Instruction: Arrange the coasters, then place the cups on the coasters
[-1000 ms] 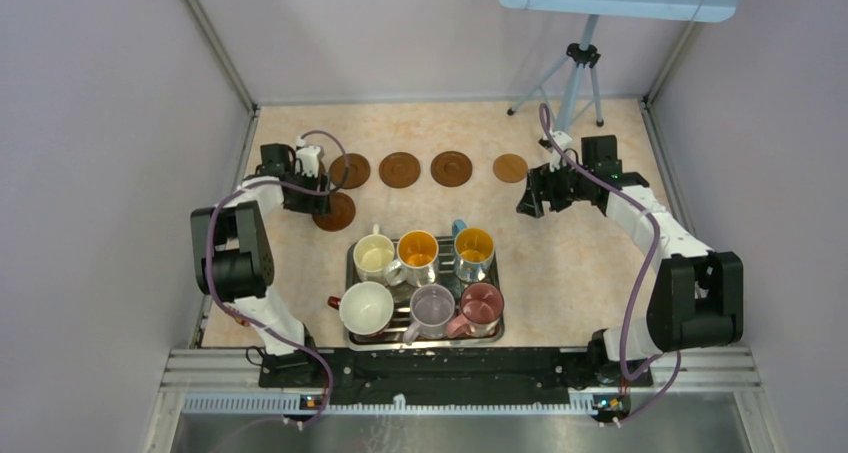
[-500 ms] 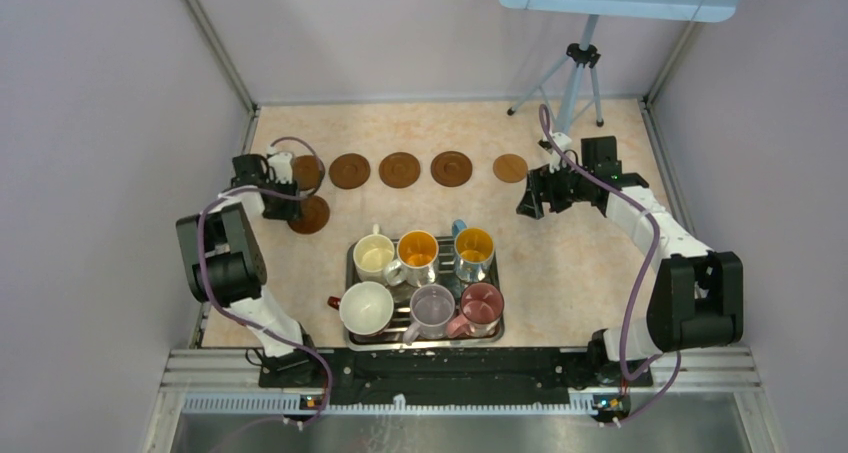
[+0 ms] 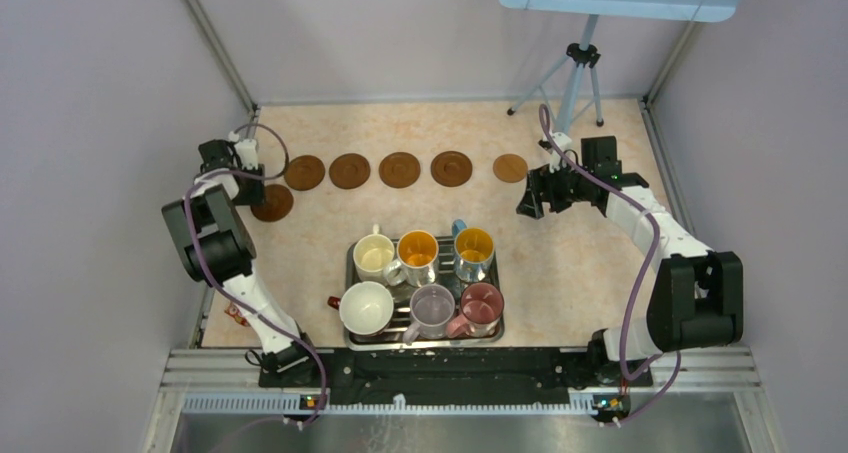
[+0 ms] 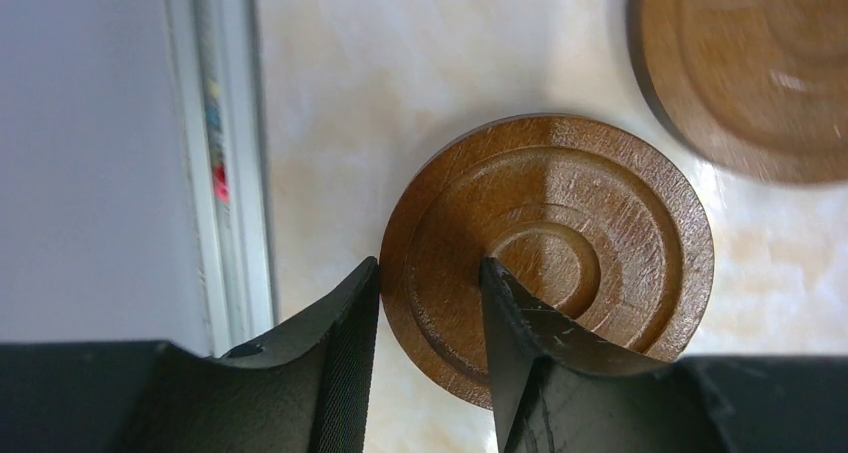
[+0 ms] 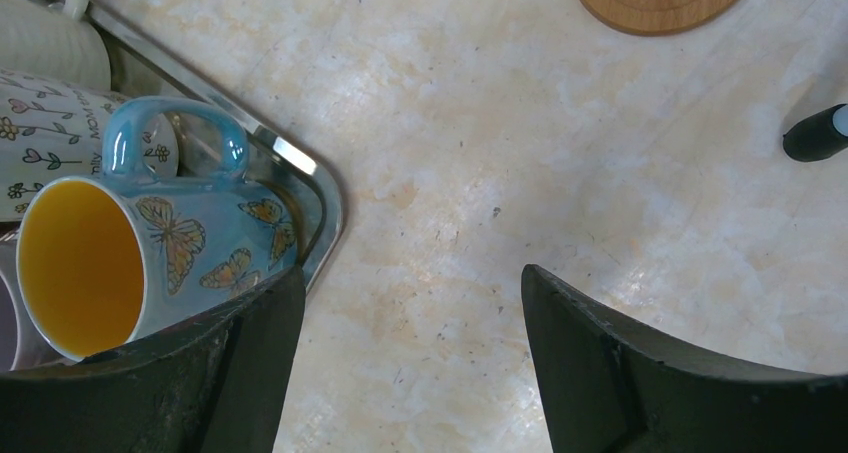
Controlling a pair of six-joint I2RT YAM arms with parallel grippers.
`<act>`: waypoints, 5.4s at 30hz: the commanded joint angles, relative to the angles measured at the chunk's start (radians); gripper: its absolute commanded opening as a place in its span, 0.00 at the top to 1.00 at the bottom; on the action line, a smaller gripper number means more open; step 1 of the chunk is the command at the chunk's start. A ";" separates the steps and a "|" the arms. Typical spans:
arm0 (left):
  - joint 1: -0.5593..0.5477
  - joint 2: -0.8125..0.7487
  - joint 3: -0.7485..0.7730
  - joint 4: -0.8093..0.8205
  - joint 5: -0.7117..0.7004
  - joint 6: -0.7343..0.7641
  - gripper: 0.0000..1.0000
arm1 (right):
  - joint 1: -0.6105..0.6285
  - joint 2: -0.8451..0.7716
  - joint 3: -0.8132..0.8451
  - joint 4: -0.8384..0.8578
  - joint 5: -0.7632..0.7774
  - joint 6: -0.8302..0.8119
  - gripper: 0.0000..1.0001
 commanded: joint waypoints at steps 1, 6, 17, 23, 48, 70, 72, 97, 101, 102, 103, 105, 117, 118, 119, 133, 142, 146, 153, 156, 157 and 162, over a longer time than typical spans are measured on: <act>0.003 0.092 0.115 -0.012 -0.077 -0.004 0.54 | -0.014 -0.038 -0.002 0.026 -0.013 -0.013 0.22; 0.004 0.154 0.209 -0.017 -0.104 -0.014 0.54 | -0.015 -0.033 0.000 0.026 -0.015 -0.013 0.22; -0.006 0.266 0.383 -0.016 -0.103 -0.054 0.53 | -0.014 -0.022 0.001 0.025 -0.016 -0.013 0.22; -0.012 0.317 0.464 -0.032 -0.102 -0.067 0.51 | -0.013 -0.017 0.001 0.023 -0.012 -0.014 0.22; -0.024 0.215 0.590 -0.122 0.046 -0.074 0.28 | -0.014 -0.023 0.006 0.022 -0.011 -0.013 0.22; -0.070 -0.411 0.140 -1.003 0.705 1.025 0.13 | -0.014 -0.130 -0.023 0.001 -0.039 -0.022 0.21; -0.071 -0.441 0.092 -1.090 0.670 1.126 0.14 | -0.013 -0.139 -0.032 0.007 -0.033 -0.023 0.21; -0.360 -0.896 -0.588 -0.813 0.438 1.151 0.17 | -0.013 -0.114 -0.049 0.022 -0.026 -0.021 0.21; -0.401 -0.885 -0.629 -0.767 0.433 1.130 0.20 | -0.014 -0.114 -0.051 0.021 -0.019 -0.022 0.21; -0.406 -0.889 -0.641 -0.758 0.436 1.128 0.21 | -0.014 -0.115 -0.051 0.022 -0.020 -0.022 0.21; -0.414 -0.892 -0.654 -0.750 0.443 1.126 0.22 | -0.015 -0.114 -0.052 0.023 -0.020 -0.022 0.21; -0.428 -0.899 -0.677 -0.735 0.449 1.126 0.24 | -0.014 -0.111 -0.051 0.023 -0.019 -0.022 0.21; -0.450 -0.908 -0.712 -0.753 0.478 1.181 0.52 | -0.013 -0.099 -0.052 0.022 -0.003 -0.025 0.21; -0.450 -0.910 -0.707 -0.761 0.477 1.179 0.56 | -0.014 -0.100 -0.052 0.022 -0.002 -0.025 0.21; -0.450 -0.913 -0.698 -0.773 0.471 1.178 0.59 | -0.014 -0.098 -0.052 0.022 -0.001 -0.025 0.21; -0.450 -1.011 -0.603 -0.926 0.415 1.196 1.00 | -0.014 -0.098 -0.057 0.025 -0.001 -0.036 0.22; -0.449 -1.037 -0.395 -1.102 0.557 1.201 1.00 | -0.013 -0.096 -0.061 0.026 -0.002 -0.039 0.22; -0.449 -1.082 -0.355 -1.101 0.580 1.167 1.00 | -0.013 -0.095 -0.061 0.027 -0.004 -0.039 0.22; -0.450 -1.061 -0.244 -1.103 0.699 1.047 1.00 | -0.013 -0.093 -0.061 0.027 -0.004 -0.039 0.22; -0.450 -1.042 -0.165 -1.102 0.770 1.004 1.00 | -0.014 -0.093 -0.063 0.025 -0.006 -0.039 0.22; -0.450 -1.032 -0.137 -1.102 0.795 0.985 1.00 | -0.014 -0.093 -0.062 0.025 -0.007 -0.039 0.22; -0.450 -0.933 -0.014 -0.969 0.944 0.725 1.00 | -0.014 -0.092 -0.058 0.030 -0.015 -0.031 0.22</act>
